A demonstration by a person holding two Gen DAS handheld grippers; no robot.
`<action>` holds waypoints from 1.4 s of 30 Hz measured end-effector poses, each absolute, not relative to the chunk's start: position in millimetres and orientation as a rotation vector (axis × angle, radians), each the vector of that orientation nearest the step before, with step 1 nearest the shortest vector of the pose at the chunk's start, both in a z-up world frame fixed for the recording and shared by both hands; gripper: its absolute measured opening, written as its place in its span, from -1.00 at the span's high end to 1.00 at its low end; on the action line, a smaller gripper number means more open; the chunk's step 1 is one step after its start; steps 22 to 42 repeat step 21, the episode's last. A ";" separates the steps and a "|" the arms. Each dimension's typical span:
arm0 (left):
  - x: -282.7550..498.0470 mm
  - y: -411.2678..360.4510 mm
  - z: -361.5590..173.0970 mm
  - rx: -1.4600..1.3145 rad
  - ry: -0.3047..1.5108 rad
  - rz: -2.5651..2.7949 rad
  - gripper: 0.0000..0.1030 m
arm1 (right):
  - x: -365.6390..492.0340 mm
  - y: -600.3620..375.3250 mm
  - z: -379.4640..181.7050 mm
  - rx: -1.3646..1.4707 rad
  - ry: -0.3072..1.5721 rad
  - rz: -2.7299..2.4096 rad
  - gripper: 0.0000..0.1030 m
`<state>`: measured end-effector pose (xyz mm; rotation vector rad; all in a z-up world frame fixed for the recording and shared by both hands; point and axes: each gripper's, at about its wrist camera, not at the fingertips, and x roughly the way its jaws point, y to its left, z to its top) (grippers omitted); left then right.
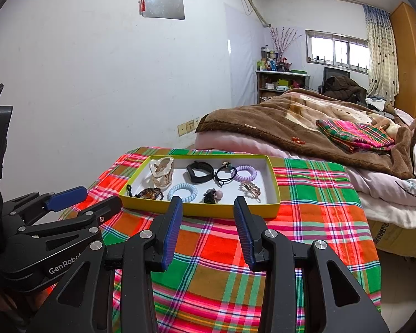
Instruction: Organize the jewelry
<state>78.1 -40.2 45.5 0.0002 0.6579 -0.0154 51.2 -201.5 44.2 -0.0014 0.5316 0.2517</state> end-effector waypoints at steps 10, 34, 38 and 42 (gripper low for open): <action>79.5 -41.1 44.9 0.002 0.661 -0.015 -0.13 | 51.9 -199.1 43.7 -0.002 0.530 0.252 0.24; 80.0 -40.0 44.7 0.000 0.667 -0.010 -0.13 | 50.2 -198.5 44.5 -0.002 0.529 0.249 0.24; 80.0 -40.0 44.7 0.000 0.667 -0.010 -0.13 | 50.2 -198.5 44.5 -0.002 0.529 0.249 0.24; 80.0 -40.0 44.7 0.000 0.667 -0.010 -0.13 | 50.2 -198.5 44.5 -0.002 0.529 0.249 0.24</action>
